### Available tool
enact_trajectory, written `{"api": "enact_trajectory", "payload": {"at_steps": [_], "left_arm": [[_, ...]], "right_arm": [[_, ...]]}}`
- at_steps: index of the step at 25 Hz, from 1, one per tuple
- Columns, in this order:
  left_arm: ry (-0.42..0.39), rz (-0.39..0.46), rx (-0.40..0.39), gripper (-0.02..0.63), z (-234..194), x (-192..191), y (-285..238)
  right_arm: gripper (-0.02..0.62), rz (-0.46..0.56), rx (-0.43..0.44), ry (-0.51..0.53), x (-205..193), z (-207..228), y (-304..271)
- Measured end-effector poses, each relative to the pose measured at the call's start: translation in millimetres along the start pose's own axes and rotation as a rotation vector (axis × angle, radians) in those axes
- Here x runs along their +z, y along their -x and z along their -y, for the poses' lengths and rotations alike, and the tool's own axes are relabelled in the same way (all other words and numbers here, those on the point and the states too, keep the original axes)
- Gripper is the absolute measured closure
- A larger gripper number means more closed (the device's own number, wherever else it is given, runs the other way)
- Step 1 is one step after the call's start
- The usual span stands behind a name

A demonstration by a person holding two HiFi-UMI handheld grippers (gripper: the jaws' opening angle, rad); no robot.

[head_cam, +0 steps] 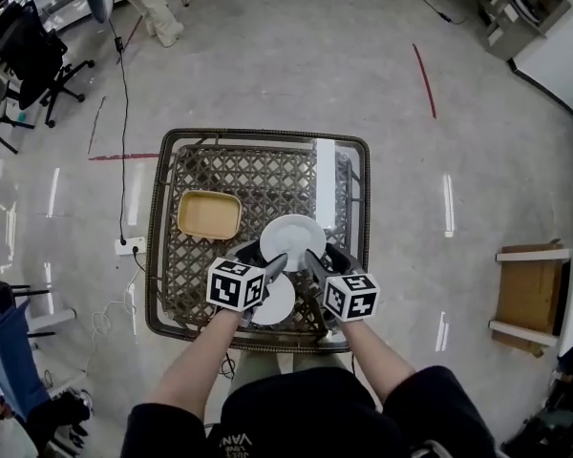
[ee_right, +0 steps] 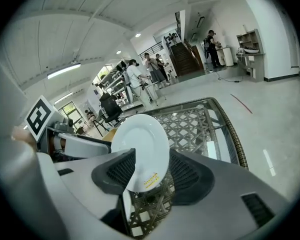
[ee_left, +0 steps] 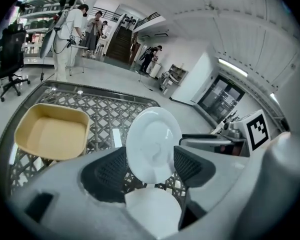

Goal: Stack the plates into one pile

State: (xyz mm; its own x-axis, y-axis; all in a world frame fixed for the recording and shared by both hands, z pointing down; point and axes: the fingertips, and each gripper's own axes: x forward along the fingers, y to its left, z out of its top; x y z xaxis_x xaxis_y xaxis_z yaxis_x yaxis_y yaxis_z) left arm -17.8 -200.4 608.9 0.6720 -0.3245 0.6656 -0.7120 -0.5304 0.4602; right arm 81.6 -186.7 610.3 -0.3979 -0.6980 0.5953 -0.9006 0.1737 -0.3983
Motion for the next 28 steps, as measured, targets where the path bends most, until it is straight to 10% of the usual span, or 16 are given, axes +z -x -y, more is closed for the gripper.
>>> {"api": "enact_trajectory", "payload": {"at_steps": [28], "left_arm": [[0.232, -0.067, 0.175, 0.295, -21.7, -151.2, 64.2]], "right_arm": [[0.383, -0.34, 0.2, 0.179, -127.2, -81.6, 8.8]]}}
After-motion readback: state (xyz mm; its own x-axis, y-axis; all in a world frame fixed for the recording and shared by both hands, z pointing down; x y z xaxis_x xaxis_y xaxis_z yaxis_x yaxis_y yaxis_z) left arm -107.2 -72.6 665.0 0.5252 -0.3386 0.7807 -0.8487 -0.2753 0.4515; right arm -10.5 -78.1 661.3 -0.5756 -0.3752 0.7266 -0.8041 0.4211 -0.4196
